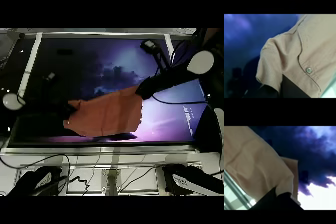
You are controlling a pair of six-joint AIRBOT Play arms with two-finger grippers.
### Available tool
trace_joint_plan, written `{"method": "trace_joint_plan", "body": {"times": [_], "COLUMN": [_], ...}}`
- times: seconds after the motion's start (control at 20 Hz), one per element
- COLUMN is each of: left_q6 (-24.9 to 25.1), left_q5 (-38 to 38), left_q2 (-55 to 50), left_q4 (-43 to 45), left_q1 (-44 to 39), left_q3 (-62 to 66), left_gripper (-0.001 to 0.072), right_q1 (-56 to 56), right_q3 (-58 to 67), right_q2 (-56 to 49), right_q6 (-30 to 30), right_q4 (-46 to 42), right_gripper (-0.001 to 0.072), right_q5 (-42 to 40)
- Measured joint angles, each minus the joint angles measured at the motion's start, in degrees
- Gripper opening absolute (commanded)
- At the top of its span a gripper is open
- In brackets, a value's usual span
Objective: Fold the clothes and pants, and hang the long-sleeved shirts on hangers.
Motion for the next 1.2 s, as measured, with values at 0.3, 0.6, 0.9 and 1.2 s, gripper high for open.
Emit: {"method": "trace_joint_plan", "body": {"times": [0.3, 0.6, 0.9, 1.2], "left_q6": [-1.7, 6.3, 8.6, 7.4], "left_q5": [11.7, 42.2, 50.2, 39.6], "left_q2": [7.8, 6.9, -9.9, -22.4], "left_q4": [-2.9, -7.8, -5.0, 22.5], "left_q1": [-0.3, -0.4, -6.3, -14.2], "left_q3": [-9.7, -5.2, 16.9, 33.5], "left_gripper": [0.0023, 0.0021, 0.0019, 0.0018], "right_q1": [2.6, 3.0, -1.1, -10.3], "right_q3": [-4.4, -5.0, 0.9, 6.2], "right_q2": [2.5, 2.7, 0.4, -3.3], "right_q6": [0.7, 1.6, 6.3, 5.1], "right_q4": [0.1, -5.3, -15.9, -19.7], "right_gripper": [0.0008, 0.0007, 0.0007, 0.0007], "right_q5": [-5.3, -27.3, -45.2, -34.9]}}
